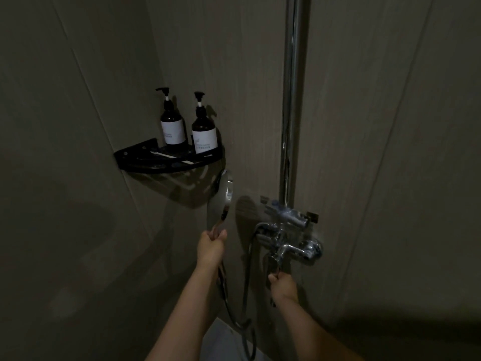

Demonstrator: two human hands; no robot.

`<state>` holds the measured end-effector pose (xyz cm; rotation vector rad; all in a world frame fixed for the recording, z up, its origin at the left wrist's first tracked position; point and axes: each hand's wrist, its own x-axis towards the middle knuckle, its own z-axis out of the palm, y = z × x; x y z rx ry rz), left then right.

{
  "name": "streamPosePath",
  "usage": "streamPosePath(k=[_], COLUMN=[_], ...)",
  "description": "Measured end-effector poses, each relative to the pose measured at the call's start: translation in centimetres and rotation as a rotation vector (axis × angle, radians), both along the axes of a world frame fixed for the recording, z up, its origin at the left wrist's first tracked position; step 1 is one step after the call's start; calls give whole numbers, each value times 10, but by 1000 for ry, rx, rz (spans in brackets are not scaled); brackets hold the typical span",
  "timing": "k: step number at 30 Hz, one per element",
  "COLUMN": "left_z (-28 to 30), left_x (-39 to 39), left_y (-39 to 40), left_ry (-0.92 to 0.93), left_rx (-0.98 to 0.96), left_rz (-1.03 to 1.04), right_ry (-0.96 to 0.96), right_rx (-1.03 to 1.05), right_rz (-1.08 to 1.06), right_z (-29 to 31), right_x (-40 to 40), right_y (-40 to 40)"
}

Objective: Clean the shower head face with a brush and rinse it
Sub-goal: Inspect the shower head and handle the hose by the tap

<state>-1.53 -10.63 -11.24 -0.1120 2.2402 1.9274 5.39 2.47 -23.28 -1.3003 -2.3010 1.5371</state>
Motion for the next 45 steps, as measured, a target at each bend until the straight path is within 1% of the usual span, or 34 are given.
streamPosePath(k=[3,6,12,17,22,24,30,35,39,42,45], left_z=[-5,-4,-2,-2,0,0,-7,-11,-12,-14,-11], left_x=[1,3,-1,-1,-2,-1,8,13,11,10,9], left_y=[1,2,0,-3,-9,-11,-3,2,1,-3,-8], left_ry=[-2,7,15,11,29,26,76,61,62,62,34], left_rx=[26,-5,-15,-32,-57,-60,-166,-181,-214,-232,-182], left_rz=[-39,-64,49,9,56,37,-41,-74,-53,0,33], right_ry=[8,10,-5,-7,-17,-17,-5,-6,-26,-38,-47], right_rx=[-9,-15,-14,-9,-6,-6,-33,-63,-47,-21,-12], right_rz=[-2,-3,10,18,14,7,-31,-37,-18,1,13], right_z=[-1,0,1,0,-1,-1,0,3,5,6,5], right_x=[0,1,1,1,0,-1,0,2,2,2,1], right_y=[-1,-1,2,2,2,0,-3,-4,-3,-4,-5])
